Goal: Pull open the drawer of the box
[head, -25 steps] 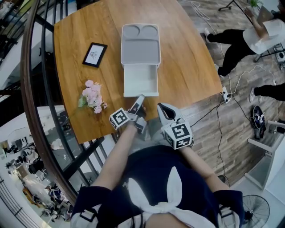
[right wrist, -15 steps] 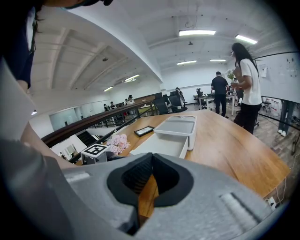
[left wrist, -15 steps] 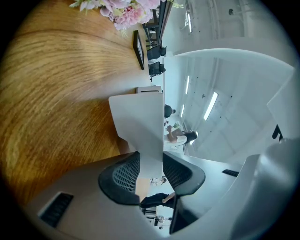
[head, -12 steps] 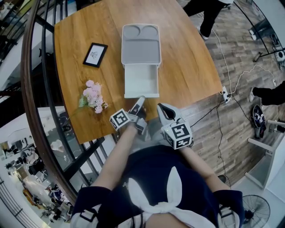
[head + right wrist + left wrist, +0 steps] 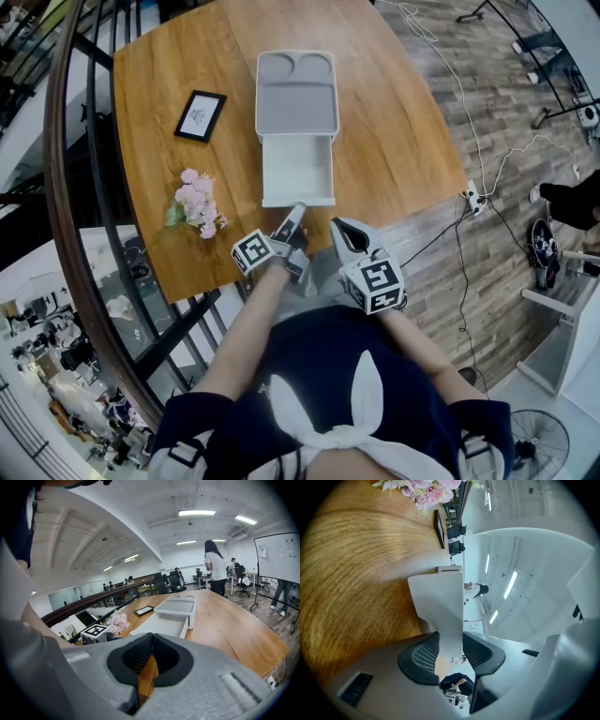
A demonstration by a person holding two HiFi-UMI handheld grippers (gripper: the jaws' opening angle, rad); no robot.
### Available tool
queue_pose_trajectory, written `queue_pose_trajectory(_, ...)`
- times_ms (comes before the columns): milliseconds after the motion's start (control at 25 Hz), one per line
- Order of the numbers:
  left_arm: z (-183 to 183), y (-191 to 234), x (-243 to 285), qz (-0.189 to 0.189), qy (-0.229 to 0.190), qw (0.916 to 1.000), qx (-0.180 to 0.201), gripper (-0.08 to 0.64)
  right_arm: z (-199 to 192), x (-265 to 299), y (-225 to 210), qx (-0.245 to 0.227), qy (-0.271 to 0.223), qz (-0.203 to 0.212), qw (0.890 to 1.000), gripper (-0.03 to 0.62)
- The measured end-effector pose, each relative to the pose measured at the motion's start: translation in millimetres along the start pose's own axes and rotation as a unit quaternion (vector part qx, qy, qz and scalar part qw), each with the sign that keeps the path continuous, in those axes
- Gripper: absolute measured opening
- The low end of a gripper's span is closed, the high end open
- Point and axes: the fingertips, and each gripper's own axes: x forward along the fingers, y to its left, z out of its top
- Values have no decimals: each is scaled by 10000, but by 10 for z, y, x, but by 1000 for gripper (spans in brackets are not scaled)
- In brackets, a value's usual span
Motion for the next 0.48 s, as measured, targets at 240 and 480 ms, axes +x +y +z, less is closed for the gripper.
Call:
queue_pose_trajectory(240, 2, -5, -10, 44, 8, 9999, 118, 163, 2, -17, 29, -8, -5, -12, 10000, -2)
queue_pose_trajectory(480, 0, -2, 6, 161, 132, 9989, 424, 181, -22, -17, 50, -22, 18, -12, 10000, -2)
